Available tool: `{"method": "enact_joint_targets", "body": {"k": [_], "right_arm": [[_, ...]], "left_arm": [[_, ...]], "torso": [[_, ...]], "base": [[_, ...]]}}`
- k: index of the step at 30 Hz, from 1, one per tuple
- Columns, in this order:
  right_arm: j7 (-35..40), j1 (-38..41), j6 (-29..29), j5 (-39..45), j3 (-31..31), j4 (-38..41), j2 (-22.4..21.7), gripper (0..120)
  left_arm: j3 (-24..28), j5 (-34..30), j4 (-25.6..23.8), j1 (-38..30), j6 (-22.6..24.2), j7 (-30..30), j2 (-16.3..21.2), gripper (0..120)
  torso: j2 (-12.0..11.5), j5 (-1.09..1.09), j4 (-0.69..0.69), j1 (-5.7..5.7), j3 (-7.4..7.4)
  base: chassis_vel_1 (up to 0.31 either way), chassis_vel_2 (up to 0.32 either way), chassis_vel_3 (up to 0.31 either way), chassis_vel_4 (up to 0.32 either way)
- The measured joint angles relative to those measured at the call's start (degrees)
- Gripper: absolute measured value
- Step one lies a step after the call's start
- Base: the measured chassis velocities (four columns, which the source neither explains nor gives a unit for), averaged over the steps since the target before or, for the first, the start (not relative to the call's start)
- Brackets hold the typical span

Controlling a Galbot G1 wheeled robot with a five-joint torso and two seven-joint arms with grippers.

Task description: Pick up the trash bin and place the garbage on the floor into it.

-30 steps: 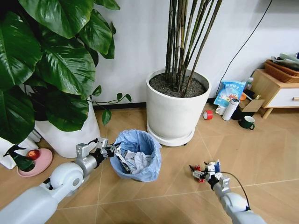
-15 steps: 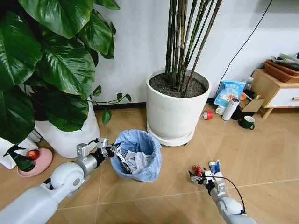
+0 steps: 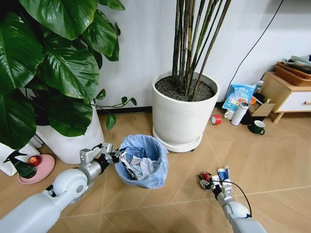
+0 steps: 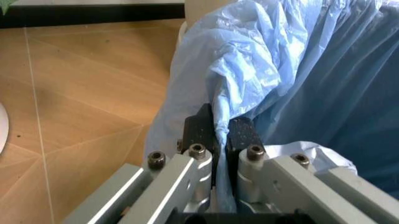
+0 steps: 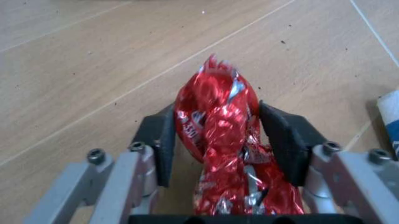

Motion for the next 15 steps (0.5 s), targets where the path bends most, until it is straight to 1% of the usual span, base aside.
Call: {"method": "enact_joint_targets", "body": {"k": [3,12,15], "right_arm": [[0.00,0.14,0.00,-0.06,0.00,-0.19,0.04,43],[-0.06,0.32,-0.12,0.05,0.05,-0.38,0.02,43],[-0.07,-1.15,-0.76,1.95,-0.09,2.02,-1.01,42]], "left_arm": [[0.00,-0.02,0.01,-0.02,0.00,0.00,0.03,0],[-0.01,-0.24,0.07,-0.17,0.00,-0.01,0.29,0],[0.24,-0.20,0.22,-0.15,0.00,0.00,0.09,0]], "torso": [[0.00,-0.01,0.00,0.00,0.00],[0.00,0.01,0.01,0.00,0.00],[0.00,0.04,0.00,0.00,0.00]], "base": [[0.000,0.000,0.000,0.000],[0.000,0.000,0.000,0.000],[0.000,0.000,0.000,0.000]]}}
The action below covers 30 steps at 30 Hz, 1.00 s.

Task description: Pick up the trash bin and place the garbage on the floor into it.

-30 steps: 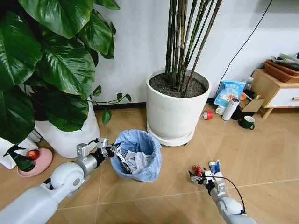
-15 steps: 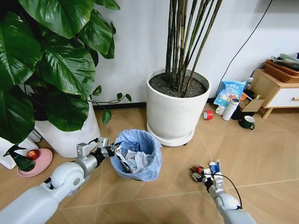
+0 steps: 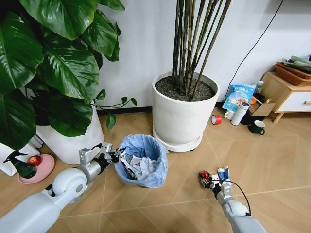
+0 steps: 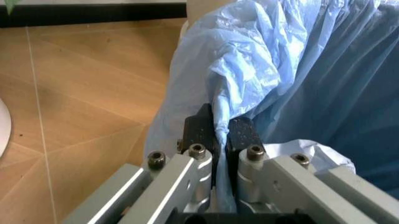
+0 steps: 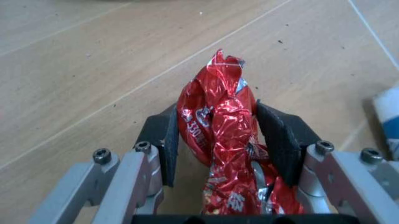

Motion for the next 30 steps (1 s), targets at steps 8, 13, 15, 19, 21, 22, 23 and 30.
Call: {"method": "enact_joint_targets", "body": {"k": [8,13,15,19,21,22,23,30], "right_arm": [[-1.28,-3.11,0.09,4.21,0.18,7.49,-5.25,26],[-3.64,-3.93,1.40,5.69,0.48,10.40,-7.64,23],[-7.43,-4.98,3.13,7.93,1.09,14.84,-10.54,23],[-12.63,-6.68,4.79,9.99,1.71,20.50,-13.00,23],[-16.24,-7.35,5.94,11.47,1.70,23.13,-14.06,23],[-18.79,-7.62,6.78,12.89,1.47,24.81,-14.81,23],[-20.75,-7.75,7.46,14.27,1.19,26.10,-15.38,23],[-36.24,-4.90,8.77,30.44,-3.31,33.41,-19.22,23]], "left_arm": [[1.74,0.16,0.61,-0.85,0.00,0.09,-0.02,0],[2.69,0.12,1.44,-1.60,-0.01,0.16,0.04,0],[4.53,0.07,2.95,-3.06,-0.01,0.20,-0.42,0],[7.87,0.05,4.73,-5.66,-0.01,0.28,-1.40,0],[9.99,0.04,5.60,-7.11,-0.03,0.32,-1.99,0],[11.64,0.03,6.20,-8.25,-0.05,0.34,-2.47,0],[12.79,-0.01,6.59,-9.09,-0.05,0.35,-2.83,0],[21.38,-0.83,9.55,-15.94,-0.10,0.32,-6.39,0]], "torso": [[0.00,-0.04,0.00,0.00,0.00],[0.00,-0.02,-0.01,0.00,0.00],[0.00,-0.05,0.01,0.00,0.00],[0.00,-0.03,0.00,0.00,0.00],[0.00,-0.03,-0.01,0.00,0.00],[0.00,-0.03,0.00,0.00,0.00],[0.00,-0.03,0.00,0.00,0.00],[0.00,-0.04,0.01,0.00,0.00]], "base": [[0.000,0.000,0.000,0.000],[0.000,0.000,0.000,0.000],[0.000,0.000,0.000,0.000],[0.000,0.000,0.000,0.000],[0.000,0.000,0.000,0.000],[0.000,0.000,0.000,0.000],[0.000,0.000,0.000,0.000],[0.000,0.000,0.000,0.000]]}}
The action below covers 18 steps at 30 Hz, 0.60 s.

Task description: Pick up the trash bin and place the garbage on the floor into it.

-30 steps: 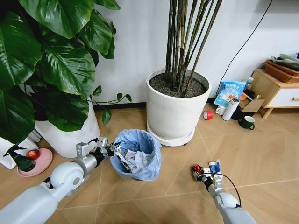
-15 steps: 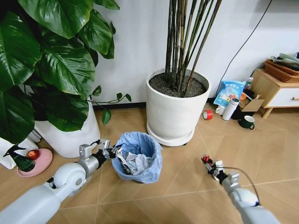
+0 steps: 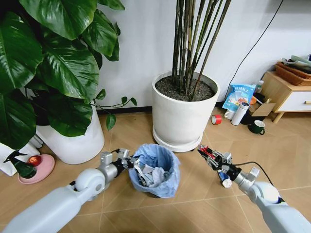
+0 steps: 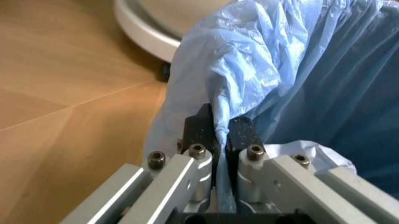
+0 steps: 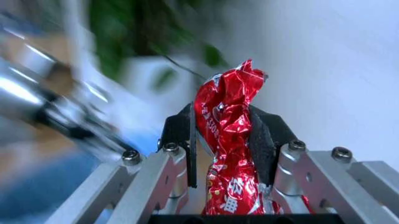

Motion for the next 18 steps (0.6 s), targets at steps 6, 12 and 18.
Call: {"method": "enact_joint_targets", "body": {"k": [6,12,18], "right_arm": [[-5.81,4.26,-2.30,5.78,-7.12,4.65,-1.69,23],[-5.13,9.20,-2.55,3.44,-14.78,2.98,-1.59,23],[-4.35,11.44,-2.94,-0.79,-16.41,0.53,-1.56,34]], "left_arm": [[3.23,-1.14,2.32,-4.17,-0.03,-0.58,-3.57,0],[4.81,-1.93,2.92,-6.44,-0.01,-0.89,-4.86,0],[4.99,-2.56,2.13,-6.78,0.20,-1.46,-4.90,0]], "torso": [[0.00,0.00,-0.01,0.00,0.00],[0.00,0.01,0.00,0.00,0.00],[0.00,0.01,0.00,0.00,0.00]], "base": [[0.000,0.000,0.000,0.000],[0.000,0.000,0.000,0.000],[0.000,0.000,0.000,0.000]]}}
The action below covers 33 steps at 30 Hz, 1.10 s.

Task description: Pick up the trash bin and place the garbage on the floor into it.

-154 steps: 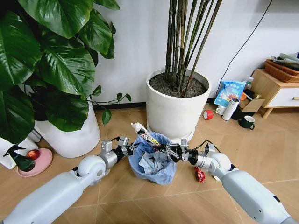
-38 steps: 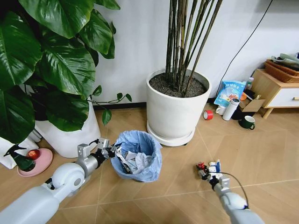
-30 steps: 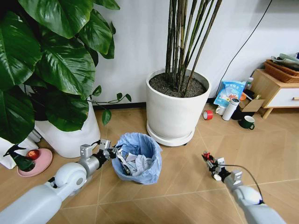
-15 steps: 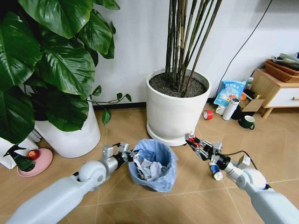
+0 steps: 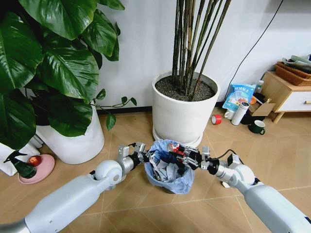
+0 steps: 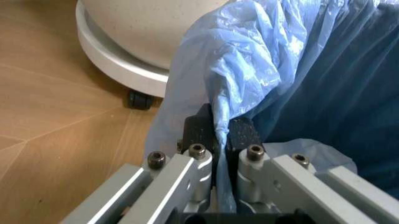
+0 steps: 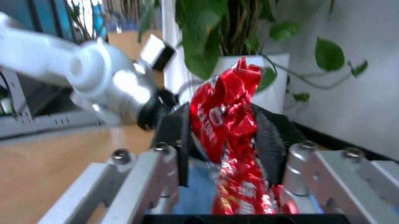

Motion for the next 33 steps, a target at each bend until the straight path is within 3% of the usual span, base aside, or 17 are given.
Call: {"method": "enact_joint_targets", "body": {"k": [3,12,15,18,26,33], "right_arm": [[0.36,0.30,-0.34,-2.06,0.30,-1.09,-0.03,50],[2.42,-0.83,-0.31,-3.87,2.81,-1.15,-0.25,77],[11.03,-3.65,-0.20,-5.41,8.48,-0.90,0.56,92],[17.65,-5.61,-0.16,-6.70,12.02,-1.36,1.41,98],[37.26,-13.65,-2.93,-9.99,20.76,-2.23,4.02,100],[45.00,-17.53,-5.12,-14.06,25.47,-5.20,7.30,100]], "left_arm": [[0.00,-0.14,-0.49,0.00,0.22,-0.28,0.10,0],[-0.30,-0.37,-0.57,-0.34,0.56,-0.92,0.16,0],[-1.51,-0.34,-1.11,0.53,0.61,-1.00,1.26,0],[-2.74,-0.27,-1.72,1.40,0.62,-1.03,1.95,0],[-7.63,-0.11,-4.46,4.98,0.66,-1.06,5.04,0],[-12.73,0.20,-6.44,8.72,0.66,-0.99,7.25,0]], "torso": [[0.00,0.00,-0.01,0.00,0.00],[0.00,0.00,-0.01,0.00,0.00],[0.00,-0.01,-0.01,0.00,-0.01],[0.00,-0.01,-0.01,0.00,-0.01],[0.00,-0.01,-0.02,0.00,-0.01],[0.00,-0.01,-0.01,-0.01,-0.01]], "base": [[0.000,0.000,0.000,0.000],[0.000,0.000,0.000,0.000],[0.000,0.000,0.000,0.000],[0.000,0.000,0.000,0.000],[0.000,0.000,0.000,0.000],[0.000,0.000,0.000,0.000]]}}
